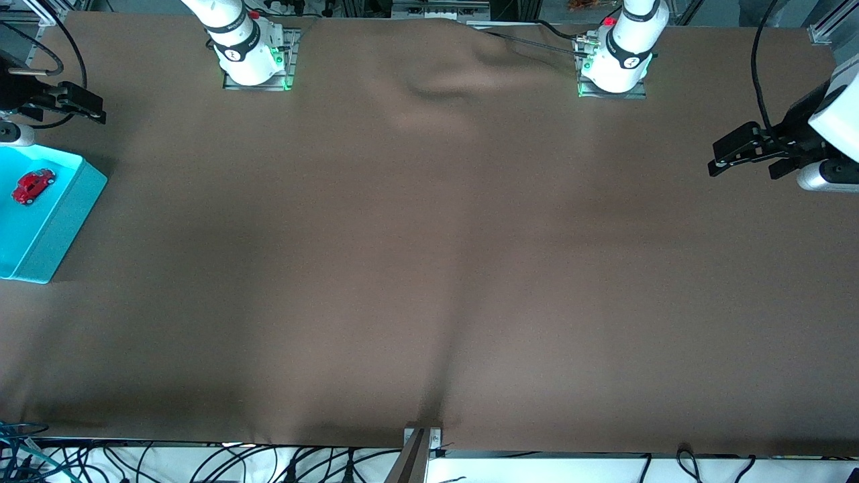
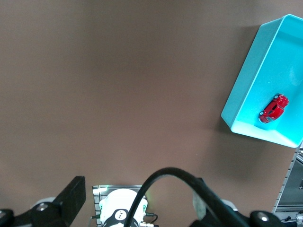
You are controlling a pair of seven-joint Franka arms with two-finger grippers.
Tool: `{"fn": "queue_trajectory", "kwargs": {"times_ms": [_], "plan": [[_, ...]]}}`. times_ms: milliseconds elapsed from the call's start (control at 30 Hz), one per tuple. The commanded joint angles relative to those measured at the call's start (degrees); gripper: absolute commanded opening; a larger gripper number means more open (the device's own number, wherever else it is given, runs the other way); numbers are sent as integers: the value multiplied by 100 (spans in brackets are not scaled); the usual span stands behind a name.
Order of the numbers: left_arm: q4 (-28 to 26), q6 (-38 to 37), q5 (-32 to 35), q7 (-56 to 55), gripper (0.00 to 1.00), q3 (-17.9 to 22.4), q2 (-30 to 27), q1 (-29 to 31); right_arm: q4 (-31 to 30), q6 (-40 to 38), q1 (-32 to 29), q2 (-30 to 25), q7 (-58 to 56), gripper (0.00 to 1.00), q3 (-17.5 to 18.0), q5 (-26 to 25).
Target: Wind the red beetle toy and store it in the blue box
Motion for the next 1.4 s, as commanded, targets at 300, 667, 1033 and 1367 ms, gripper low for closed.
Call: {"fn": "queue_trajectory", "kwargs": {"times_ms": [300,667,1033,1367], "plan": [[-157,64,-96,44,100,6,-82,25,32,475,93,-39,674,100,329,230],[-157,64,-105,44,100,6,-73,25,-293,1056,154,84,947,100,461,230],[-157,64,-105,53,100,14,-73,25,-355,1109,154,40,947,100,461,221],[-148,64,-114,53,100,14,-73,25,-320,1038,181,49,982,100,461,195]]}}
